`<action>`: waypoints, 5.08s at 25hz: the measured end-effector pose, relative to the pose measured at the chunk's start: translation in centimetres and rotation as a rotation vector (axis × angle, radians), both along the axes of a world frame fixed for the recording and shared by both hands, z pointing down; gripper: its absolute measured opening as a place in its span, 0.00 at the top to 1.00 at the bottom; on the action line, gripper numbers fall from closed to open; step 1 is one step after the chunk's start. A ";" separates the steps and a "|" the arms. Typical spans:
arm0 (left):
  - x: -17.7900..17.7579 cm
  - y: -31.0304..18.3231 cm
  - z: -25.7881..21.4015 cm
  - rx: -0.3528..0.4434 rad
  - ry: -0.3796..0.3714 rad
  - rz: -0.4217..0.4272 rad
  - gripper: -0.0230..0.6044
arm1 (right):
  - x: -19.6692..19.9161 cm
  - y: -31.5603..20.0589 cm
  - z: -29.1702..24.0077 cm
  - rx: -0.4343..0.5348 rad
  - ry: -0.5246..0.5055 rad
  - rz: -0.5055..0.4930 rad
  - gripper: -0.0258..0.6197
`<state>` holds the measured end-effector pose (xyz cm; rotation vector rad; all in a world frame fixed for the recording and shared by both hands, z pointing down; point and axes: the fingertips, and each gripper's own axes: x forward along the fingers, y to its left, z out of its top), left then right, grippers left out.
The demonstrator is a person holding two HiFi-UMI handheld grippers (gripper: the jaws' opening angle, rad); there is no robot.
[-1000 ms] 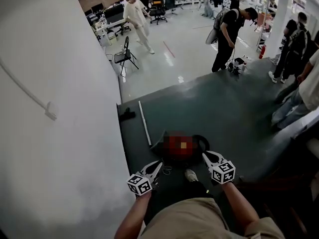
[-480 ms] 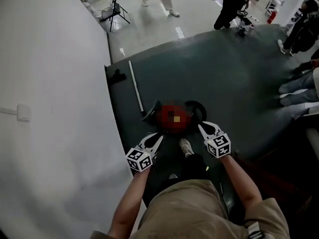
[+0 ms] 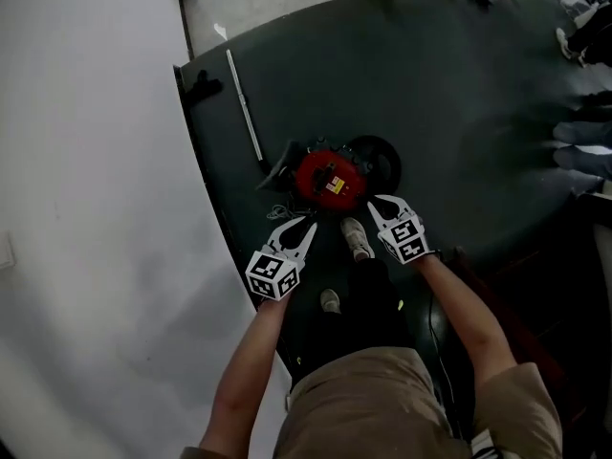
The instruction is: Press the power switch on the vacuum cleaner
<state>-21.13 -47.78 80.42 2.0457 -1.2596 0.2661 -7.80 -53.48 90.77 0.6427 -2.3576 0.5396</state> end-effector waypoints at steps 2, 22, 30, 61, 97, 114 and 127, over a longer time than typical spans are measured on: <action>-0.4 -0.8 2.7 -0.029 -0.022 -0.009 0.88 | -0.8 -0.2 3.6 -0.008 0.033 -0.022 0.91; -0.9 -1.5 22.5 -0.282 -0.019 -0.119 0.95 | -4.7 3.2 30.1 -0.213 0.379 -0.231 0.95; -1.0 -0.1 26.2 -0.331 0.000 -0.143 0.96 | -6.3 4.1 34.5 -0.232 0.410 -0.273 0.95; -4.9 15.7 -3.3 0.084 0.069 -0.149 0.95 | -6.6 16.5 -2.9 -0.040 -0.056 0.059 0.78; 6.8 43.2 -40.1 0.575 -0.021 -0.037 0.95 | 25.8 42.0 -52.3 0.450 -0.359 0.255 0.82; 12.1 54.3 -25.6 0.382 -0.106 -0.176 0.95 | 38.5 49.7 -37.5 0.385 -0.180 0.281 0.82; 17.2 55.4 -19.5 0.321 -0.087 -0.140 0.95 | 31.4 53.1 -30.9 0.301 -0.205 0.192 0.82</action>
